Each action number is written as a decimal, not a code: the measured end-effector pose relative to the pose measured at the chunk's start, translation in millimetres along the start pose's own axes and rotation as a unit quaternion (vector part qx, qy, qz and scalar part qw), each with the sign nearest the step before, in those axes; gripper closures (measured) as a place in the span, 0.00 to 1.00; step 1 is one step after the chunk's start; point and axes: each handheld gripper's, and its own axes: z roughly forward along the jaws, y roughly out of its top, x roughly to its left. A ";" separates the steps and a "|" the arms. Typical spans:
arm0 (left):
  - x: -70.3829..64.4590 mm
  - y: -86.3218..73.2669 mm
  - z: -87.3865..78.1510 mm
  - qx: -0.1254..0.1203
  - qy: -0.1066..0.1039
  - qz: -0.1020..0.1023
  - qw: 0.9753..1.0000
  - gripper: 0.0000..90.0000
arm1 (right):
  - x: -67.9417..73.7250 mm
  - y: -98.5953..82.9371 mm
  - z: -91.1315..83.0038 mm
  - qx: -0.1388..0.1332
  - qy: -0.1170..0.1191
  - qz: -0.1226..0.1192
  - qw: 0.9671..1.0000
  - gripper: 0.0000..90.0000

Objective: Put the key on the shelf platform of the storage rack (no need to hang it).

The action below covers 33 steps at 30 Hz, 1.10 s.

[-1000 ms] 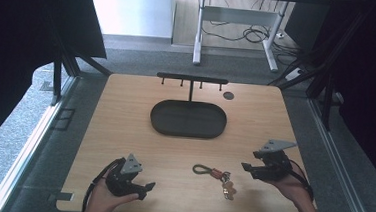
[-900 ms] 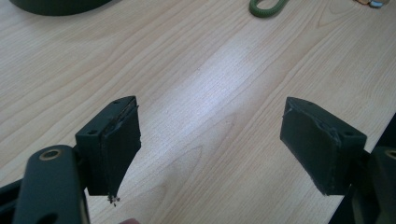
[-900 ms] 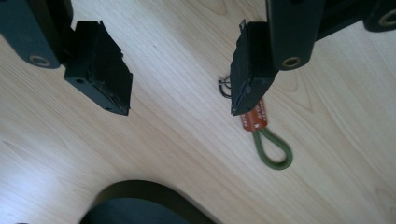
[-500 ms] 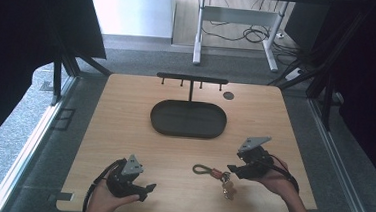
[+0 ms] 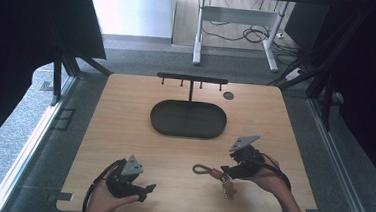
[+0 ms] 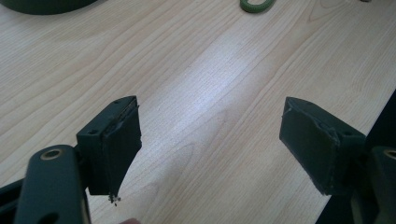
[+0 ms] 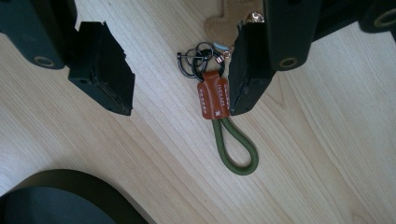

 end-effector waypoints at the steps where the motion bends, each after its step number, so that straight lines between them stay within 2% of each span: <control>1: 0.0 0.0 -0.1 0.000 0.000 0.000 1.000 0.24 | 0.3 0.9 1.2 0.001 0.001 -0.001 1.000 0.46; 17: 1.2 -0.4 -0.5 -0.001 0.004 -0.003 1.000 0.24 | 5.1 10.7 18.7 0.019 0.012 -0.010 1.000 0.46; 33: 3.3 -1.8 -0.1 0.000 0.005 -0.002 1.000 0.24 | 6.9 18.0 49.0 0.052 0.028 -0.017 0.998 0.47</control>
